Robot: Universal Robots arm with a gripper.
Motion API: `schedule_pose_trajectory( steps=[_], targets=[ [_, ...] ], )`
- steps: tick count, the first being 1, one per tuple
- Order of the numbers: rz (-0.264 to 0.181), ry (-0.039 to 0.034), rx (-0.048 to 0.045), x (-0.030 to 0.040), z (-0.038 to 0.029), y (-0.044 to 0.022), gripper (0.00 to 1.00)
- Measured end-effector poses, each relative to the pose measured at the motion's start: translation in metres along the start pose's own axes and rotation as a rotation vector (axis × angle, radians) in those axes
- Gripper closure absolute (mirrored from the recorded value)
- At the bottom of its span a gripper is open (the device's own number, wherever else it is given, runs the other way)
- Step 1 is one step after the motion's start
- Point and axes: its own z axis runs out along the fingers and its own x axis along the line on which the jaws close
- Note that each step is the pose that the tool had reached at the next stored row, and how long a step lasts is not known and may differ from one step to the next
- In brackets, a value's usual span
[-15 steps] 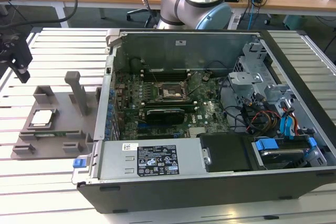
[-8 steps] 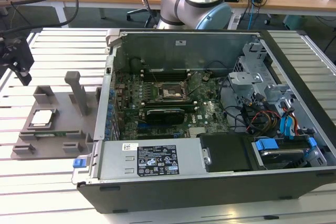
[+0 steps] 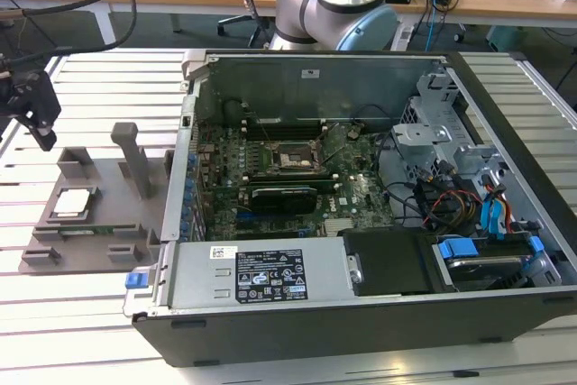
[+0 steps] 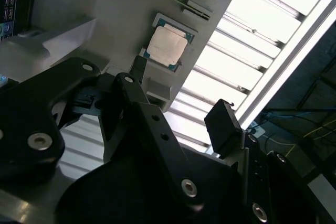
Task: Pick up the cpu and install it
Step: 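Pick up the cpu and move it towards the insertion slot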
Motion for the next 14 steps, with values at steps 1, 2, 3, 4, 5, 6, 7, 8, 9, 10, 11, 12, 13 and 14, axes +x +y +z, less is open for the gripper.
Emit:
schedule_pose_trajectory(
  steps=[1,2,3,4,5,6,7,8,9,10,11,12,13,14],
  targets=[
    [0.000,0.0000,0.0000,0.0000,0.0007,0.0000,0.28],
    [0.000,0.0000,0.0000,0.0000,0.0013,0.0000,0.28],
    [0.000,0.0000,0.0000,0.0001,0.0021,0.0001,0.28],
    [0.000,0.0000,0.0000,0.0001,0.0029,0.0001,0.28],
    [0.000,0.0000,0.0000,0.0001,0.0034,0.0001,0.28],
    [0.000,0.0000,0.0000,0.0001,0.0044,0.0001,0.28],
    [0.000,0.0000,0.0000,0.0002,0.0056,0.0001,0.28],
    [0.000,0.0000,0.0000,0.0002,0.0069,0.0002,0.28],
    [0.000,0.0000,0.0000,0.0002,0.0074,0.0002,0.28],
    [0.000,0.0000,0.0000,0.0002,0.0081,0.0002,0.28],
    [0.000,0.0000,0.0000,0.0003,0.0087,0.0002,0.28],
    [0.000,0.0001,0.0001,0.0003,0.0093,0.0002,0.28],
    [0.000,0.0000,0.0000,0.0003,0.0099,0.0002,0.28],
    [0.000,0.0001,0.0000,0.0003,0.0103,0.0002,0.28]
  ],
)
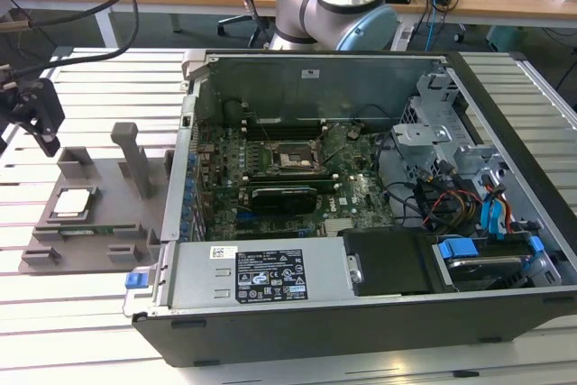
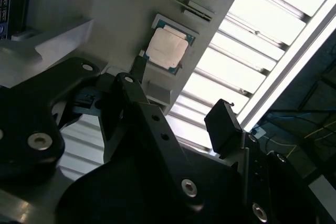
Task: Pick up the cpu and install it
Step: 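Pick up the cpu and move it towards the insertion slot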
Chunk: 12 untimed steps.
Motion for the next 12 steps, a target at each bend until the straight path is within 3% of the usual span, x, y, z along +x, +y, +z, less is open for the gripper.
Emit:
schedule_pose_trajectory(
  steps=[12],
  targets=[
    [0.000,-0.0001,0.0000,0.0002,0.0078,0.0002,0.28]
  ],
)
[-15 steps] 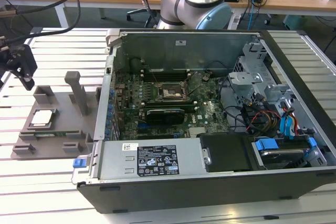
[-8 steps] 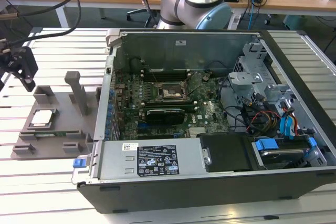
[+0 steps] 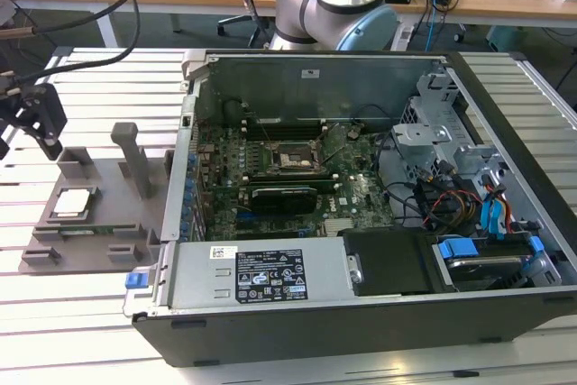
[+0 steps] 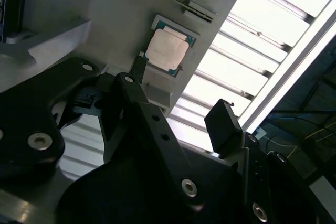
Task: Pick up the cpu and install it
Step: 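Pick up the cpu and move it towards the insertion slot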
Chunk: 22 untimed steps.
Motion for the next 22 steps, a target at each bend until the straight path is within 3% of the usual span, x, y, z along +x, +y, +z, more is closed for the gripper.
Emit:
schedule_pose_trajectory(
  steps=[22],
  targets=[
    [0.000,0.0000,0.0000,0.0004,0.0129,0.0003,0.28]
  ],
)
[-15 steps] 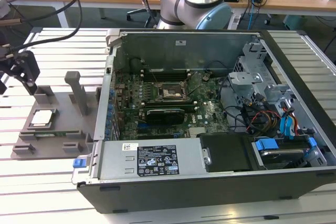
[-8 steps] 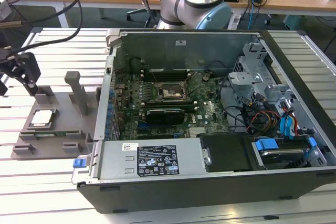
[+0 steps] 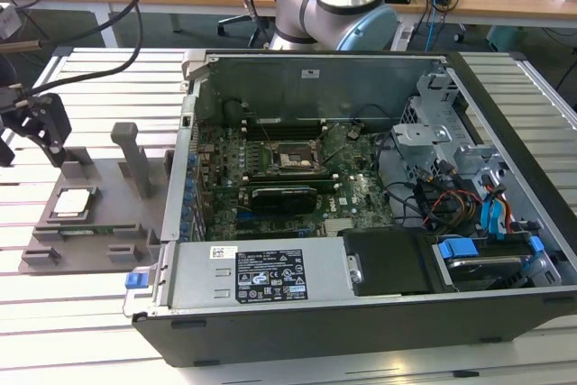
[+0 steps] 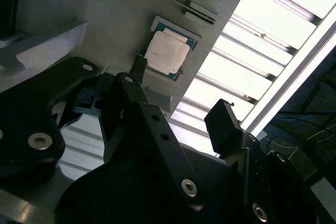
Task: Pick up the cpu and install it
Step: 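Pick up the cpu and move it towards the insertion slot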
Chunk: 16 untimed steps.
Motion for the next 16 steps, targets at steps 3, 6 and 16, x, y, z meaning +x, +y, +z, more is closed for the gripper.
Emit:
schedule_pose_trajectory(
  steps=[3,6,16],
  targets=[
    [0.000,0.0001,0.0000,0.0000,0.0012,0.0000,0.28],
    [0.000,0.0001,0.0000,0.0001,0.0034,0.0001,0.28],
    [0.000,0.0000,0.0000,0.0003,0.0095,0.0002,0.28]
  ],
)
